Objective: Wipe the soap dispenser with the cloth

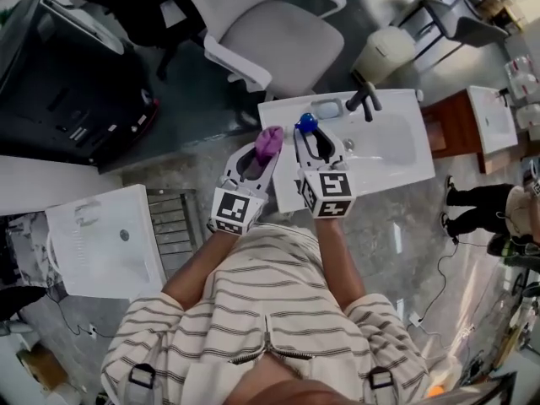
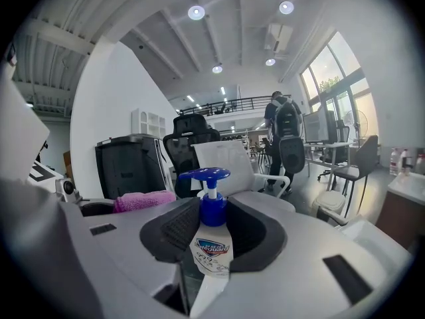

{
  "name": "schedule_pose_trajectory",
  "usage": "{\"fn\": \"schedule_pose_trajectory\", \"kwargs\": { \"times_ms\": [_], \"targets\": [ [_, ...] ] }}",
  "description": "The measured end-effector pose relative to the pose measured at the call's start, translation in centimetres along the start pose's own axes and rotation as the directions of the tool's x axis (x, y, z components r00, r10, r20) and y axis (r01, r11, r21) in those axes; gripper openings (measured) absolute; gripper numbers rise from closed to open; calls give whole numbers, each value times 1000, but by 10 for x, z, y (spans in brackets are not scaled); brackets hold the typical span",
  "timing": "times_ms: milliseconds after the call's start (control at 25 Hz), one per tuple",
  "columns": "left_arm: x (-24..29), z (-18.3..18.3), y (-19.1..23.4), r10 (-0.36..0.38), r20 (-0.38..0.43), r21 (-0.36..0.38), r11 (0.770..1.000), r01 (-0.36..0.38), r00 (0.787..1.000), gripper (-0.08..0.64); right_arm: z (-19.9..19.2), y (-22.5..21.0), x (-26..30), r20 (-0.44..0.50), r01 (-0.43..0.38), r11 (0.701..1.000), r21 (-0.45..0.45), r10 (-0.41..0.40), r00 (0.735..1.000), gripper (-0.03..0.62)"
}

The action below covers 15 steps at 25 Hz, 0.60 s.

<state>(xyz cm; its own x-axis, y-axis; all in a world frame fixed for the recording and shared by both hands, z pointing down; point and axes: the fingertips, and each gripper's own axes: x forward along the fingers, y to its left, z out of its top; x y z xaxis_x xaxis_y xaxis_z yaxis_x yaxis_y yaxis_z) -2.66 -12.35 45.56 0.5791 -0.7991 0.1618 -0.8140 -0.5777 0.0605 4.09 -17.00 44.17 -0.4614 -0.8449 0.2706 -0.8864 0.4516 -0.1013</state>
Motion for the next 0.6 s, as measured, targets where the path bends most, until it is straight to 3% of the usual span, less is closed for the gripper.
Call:
{"fn": "schedule_pose_trajectory", "kwargs": {
  "times_ms": [600],
  "targets": [
    [11,11,-26,-102,19,15,995,102,995,117,24,-6,-18,40,34,999,-32,-33,999,133]
  ]
}}
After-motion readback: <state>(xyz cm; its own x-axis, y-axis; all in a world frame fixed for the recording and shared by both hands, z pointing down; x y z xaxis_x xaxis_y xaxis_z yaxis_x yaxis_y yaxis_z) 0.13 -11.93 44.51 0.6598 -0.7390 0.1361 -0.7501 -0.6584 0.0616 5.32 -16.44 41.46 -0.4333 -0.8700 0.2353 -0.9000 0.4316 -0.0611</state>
